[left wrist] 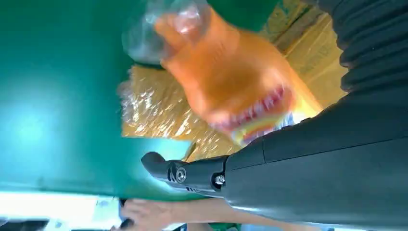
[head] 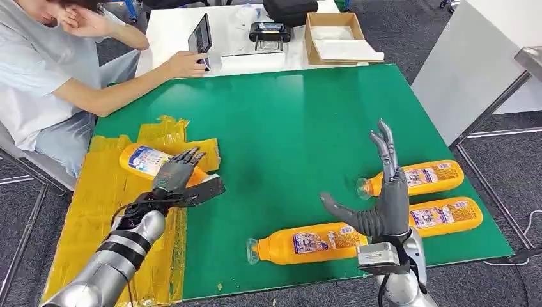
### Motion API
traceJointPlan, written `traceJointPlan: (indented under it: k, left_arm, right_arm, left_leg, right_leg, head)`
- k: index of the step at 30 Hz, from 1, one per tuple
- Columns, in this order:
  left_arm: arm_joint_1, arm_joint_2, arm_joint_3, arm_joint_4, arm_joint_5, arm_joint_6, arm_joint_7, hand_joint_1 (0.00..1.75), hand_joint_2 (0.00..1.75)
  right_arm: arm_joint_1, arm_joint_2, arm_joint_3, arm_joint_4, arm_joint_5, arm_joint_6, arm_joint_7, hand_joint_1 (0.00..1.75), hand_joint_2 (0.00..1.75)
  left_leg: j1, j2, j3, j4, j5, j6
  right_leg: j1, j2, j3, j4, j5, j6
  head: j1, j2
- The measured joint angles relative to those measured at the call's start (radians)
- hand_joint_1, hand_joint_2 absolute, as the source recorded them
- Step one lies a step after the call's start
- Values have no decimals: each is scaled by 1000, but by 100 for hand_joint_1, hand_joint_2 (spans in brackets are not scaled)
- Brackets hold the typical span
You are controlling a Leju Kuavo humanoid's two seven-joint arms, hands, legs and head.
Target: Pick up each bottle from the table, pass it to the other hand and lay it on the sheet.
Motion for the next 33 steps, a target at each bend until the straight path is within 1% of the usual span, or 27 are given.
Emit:
traceJointPlan:
  k: [6, 7, 9, 10, 12, 16, 20, 23, 28, 33]
  left_arm:
    - [44, 4, 20, -105, 121, -17, -48, 0, 0]
    - [54, 5, 24, -120, 167, -30, -80, 0, 0]
    - [97, 5, 50, -191, 371, -84, -213, 0, 0]
    - [115, 6, 58, -227, 437, -96, -242, 0, 0]
    - [141, 6, 66, -287, 488, -112, -252, 0, 0]
    - [181, 17, 77, -377, 576, -158, -304, 0, 0]
    - [198, 26, 76, -436, 603, -174, -318, 0, 0]
    - [199, 28, 74, -455, 614, -177, -322, 0, 0]
    - [198, 29, 69, -458, 641, -191, -341, 0, 0]
    - [197, 29, 62, -458, 646, -193, -343, 0, 0]
  right_arm:
    - [-1, -10, 0, 12, 6, 0, 2, 0, 175]
    - [-1, -12, 0, 14, 17, 13, 17, 0, 175]
    - [-1, -31, 5, 23, 65, 73, 74, 0, 175]
    - [1, -40, 7, 30, 76, 85, 82, 0, 175]
    - [2, -54, 10, 41, 85, 92, 84, 0, 175]
    - [9, -91, 27, 53, 99, 143, 82, 0, 175]
    - [23, -133, 45, 60, 120, 188, 81, 0, 175]
    - [33, -172, 63, 66, 177, 242, 116, 0, 175]
    - [45, -256, 117, 79, 204, 333, 124, 0, 175]
    - [47, -309, 148, 90, 204, 343, 124, 0, 175]
  left_leg:
    - [0, 0, 0, 0, 0, 0]
    - [0, 0, 0, 0, 0, 0]
    - [0, 1, 0, 0, 0, 0]
    - [0, 1, 0, 0, 0, 0]
    - [0, -2, 0, 0, 0, 0]
    - [0, -1, -1, 0, 0, 0]
    - [0, -2, -1, 0, 0, 0]
    - [0, -2, -1, 0, 0, 0]
    - [0, -2, -1, 0, 0, 0]
    - [0, -2, 0, 0, 0, 0]
  right_leg:
    - [0, 0, 0, 0, 0, 0]
    - [0, 0, 0, 0, 0, 0]
    - [0, 0, 0, 0, 0, 0]
    - [0, 0, -1, 0, 0, 0]
    - [0, 0, 0, 0, 0, 0]
    - [0, 0, -1, 0, 0, 0]
    - [0, 0, -1, 0, 0, 0]
    - [0, 0, 0, 0, 0, 0]
    - [0, 0, 0, 0, 0, 0]
    - [0, 0, -1, 0, 0, 0]
  head:
    - [0, 0]
    - [0, 0]
    - [-1, 0]
    - [0, 0]
    - [0, 0]
    - [0, 0]
    - [-1, 0]
    - [0, 0]
    - [0, 0]
    - [0, 0]
